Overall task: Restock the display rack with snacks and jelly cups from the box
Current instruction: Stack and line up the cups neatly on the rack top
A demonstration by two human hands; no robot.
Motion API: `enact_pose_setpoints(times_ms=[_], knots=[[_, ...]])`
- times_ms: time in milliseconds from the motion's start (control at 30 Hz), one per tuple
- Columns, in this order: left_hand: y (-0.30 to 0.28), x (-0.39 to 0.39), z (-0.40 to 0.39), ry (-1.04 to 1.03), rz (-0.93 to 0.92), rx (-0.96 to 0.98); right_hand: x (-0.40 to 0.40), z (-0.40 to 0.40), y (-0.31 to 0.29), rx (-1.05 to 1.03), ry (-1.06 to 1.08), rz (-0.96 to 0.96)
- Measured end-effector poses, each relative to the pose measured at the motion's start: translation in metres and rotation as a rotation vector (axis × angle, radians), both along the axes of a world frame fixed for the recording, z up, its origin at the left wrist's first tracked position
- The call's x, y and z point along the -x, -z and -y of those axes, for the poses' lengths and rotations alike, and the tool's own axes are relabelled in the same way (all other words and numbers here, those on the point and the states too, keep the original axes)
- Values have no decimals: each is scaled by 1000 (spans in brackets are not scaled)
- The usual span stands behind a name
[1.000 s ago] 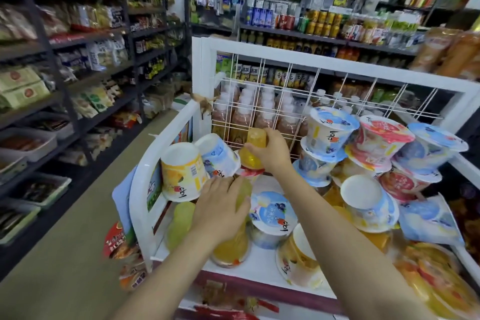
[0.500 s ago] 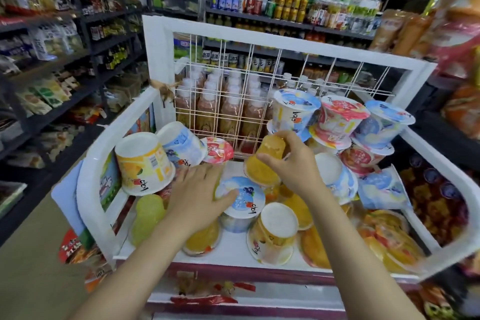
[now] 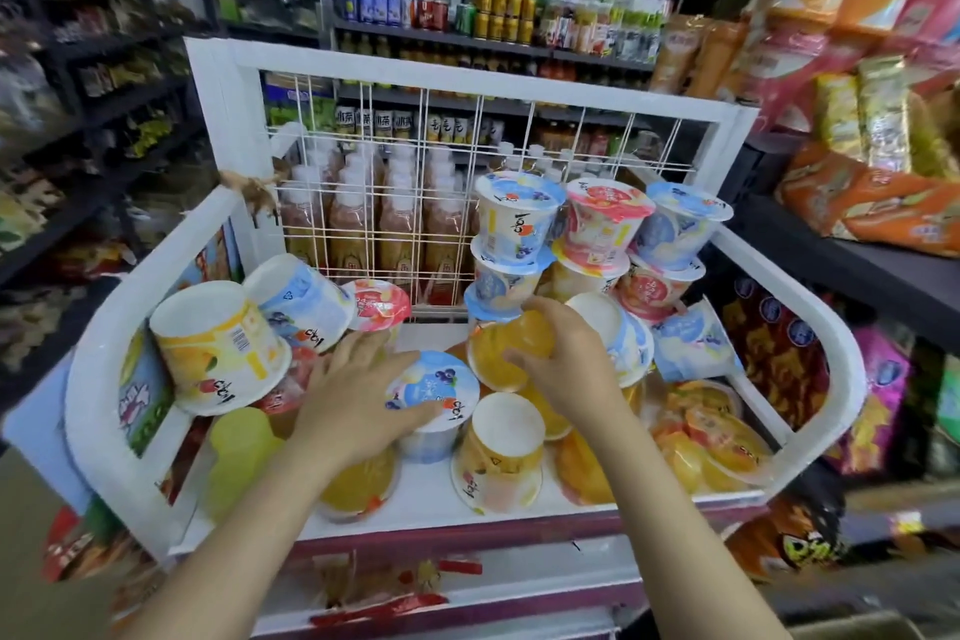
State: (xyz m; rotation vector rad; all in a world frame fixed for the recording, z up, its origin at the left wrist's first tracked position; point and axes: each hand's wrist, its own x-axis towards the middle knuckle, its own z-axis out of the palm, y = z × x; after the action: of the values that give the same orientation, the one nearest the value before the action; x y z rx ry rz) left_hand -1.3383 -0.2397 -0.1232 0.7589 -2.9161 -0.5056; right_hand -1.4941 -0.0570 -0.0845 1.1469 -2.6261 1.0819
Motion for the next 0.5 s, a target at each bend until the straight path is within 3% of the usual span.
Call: enact_pose_setpoints(times_ms=[233,333,500], knots=[[1,0,1,-4,-26,-6,3,-6,10,-186,35,-260],[1,1,1,-4,-25,-2,0,2,16,-305,20,-249],[2,0,2,-6,-41,-16,-7,8,14,-53,-103,-92]])
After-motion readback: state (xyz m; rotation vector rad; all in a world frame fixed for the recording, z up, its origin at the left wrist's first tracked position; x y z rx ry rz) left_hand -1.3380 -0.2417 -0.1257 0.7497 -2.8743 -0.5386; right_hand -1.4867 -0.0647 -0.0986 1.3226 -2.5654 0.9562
